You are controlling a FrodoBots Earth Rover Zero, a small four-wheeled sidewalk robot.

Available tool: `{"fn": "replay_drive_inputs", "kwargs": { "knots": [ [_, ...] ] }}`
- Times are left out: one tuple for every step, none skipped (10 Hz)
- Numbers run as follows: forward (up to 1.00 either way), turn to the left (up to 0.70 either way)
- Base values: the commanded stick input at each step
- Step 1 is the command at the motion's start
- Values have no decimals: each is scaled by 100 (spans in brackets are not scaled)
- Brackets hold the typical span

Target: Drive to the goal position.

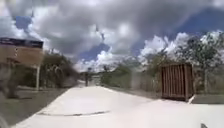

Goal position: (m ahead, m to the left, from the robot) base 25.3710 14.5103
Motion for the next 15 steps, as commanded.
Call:
{"fn": "replay_drive_inputs", "kwargs": {
  "knots": [
    [85, 28],
    [85, 34],
    [85, 34],
    [85, 34],
    [85, 34],
    [85, 34],
    [85, 34],
    [85, 34],
    [85, 21],
    [85, 0],
    [85, 0],
    [85, 0],
    [85, 0],
    [85, 0],
    [85, 0]
  ]
}}
